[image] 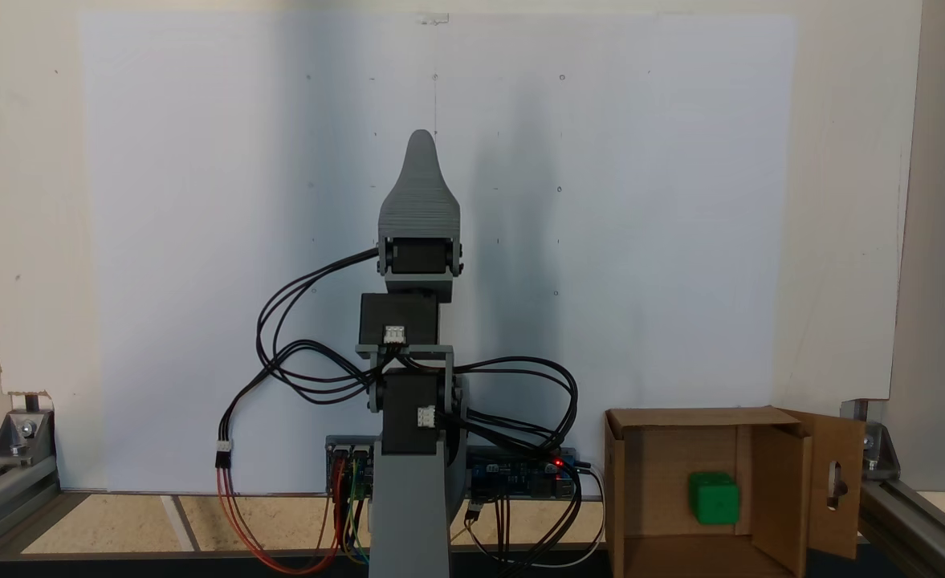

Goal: Grasp a green dice and put it in the bin.

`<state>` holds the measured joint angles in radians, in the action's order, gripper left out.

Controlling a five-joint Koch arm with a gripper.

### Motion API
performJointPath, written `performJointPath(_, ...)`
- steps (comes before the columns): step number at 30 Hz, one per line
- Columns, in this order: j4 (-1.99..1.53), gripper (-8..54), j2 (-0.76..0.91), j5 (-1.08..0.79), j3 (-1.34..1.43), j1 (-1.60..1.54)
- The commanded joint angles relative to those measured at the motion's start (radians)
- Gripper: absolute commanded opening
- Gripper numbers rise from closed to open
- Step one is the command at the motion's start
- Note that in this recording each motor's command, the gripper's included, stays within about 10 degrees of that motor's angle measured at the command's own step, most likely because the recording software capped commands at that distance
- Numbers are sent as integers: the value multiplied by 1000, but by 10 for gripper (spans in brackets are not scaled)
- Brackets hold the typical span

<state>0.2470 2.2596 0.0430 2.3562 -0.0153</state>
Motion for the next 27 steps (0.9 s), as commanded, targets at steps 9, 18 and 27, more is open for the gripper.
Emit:
performJointPath(9,495,450,114,9,173,-6)
performJointPath(18,865,439,112,6,462,-8)
performJointPath(27,1222,440,112,5,630,-6)
